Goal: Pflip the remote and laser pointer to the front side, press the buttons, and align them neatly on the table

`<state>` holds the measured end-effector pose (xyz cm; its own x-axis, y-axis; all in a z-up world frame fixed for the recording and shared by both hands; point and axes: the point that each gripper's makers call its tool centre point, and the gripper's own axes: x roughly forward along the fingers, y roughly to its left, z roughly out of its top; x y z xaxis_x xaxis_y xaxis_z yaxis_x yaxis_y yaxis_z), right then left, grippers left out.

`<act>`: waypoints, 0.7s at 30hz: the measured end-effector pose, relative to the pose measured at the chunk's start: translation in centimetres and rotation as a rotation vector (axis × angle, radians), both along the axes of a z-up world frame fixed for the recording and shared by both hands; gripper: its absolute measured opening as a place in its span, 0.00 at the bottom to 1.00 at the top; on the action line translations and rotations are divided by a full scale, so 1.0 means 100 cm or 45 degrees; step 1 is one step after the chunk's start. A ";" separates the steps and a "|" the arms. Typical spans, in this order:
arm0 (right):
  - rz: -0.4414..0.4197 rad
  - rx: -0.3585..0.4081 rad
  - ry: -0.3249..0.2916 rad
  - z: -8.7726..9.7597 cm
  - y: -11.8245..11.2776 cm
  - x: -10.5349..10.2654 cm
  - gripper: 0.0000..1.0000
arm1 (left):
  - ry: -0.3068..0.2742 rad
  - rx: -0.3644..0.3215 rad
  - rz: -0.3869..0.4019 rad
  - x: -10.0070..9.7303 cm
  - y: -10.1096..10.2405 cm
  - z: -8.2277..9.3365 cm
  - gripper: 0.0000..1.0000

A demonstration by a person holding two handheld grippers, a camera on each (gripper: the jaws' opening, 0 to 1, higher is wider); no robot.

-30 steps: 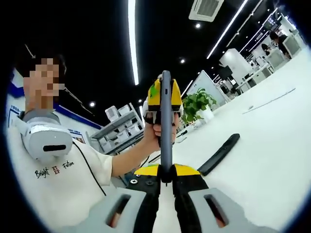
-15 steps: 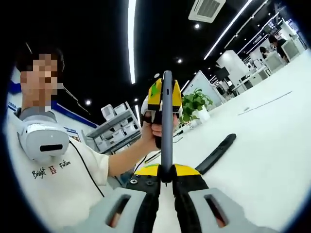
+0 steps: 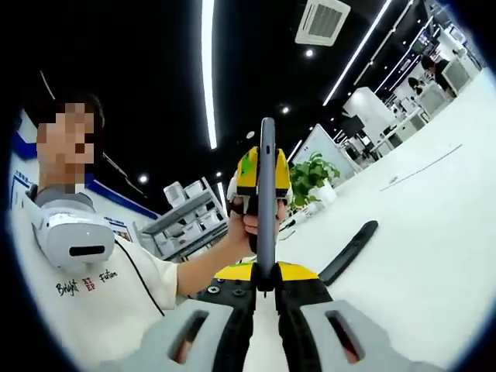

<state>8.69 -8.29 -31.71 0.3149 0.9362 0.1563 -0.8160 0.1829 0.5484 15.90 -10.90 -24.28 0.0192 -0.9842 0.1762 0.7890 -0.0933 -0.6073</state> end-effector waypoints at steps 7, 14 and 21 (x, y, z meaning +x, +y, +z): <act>-0.002 -0.021 0.002 -0.002 0.000 0.000 0.12 | -0.010 0.018 -0.003 0.000 0.000 -0.003 0.12; 0.003 -0.028 -0.009 -0.002 0.002 -0.002 0.12 | 0.010 0.007 -0.026 -0.004 0.000 -0.002 0.12; -0.007 -0.055 -0.030 -0.003 0.004 -0.002 0.12 | -0.016 0.014 0.001 -0.008 0.000 -0.002 0.10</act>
<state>8.51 -7.85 -31.99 0.3167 0.9405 0.1229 -0.8273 0.2105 0.5208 15.07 -10.89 -24.53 0.0176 -0.9860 0.1656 0.7966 -0.0862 -0.5983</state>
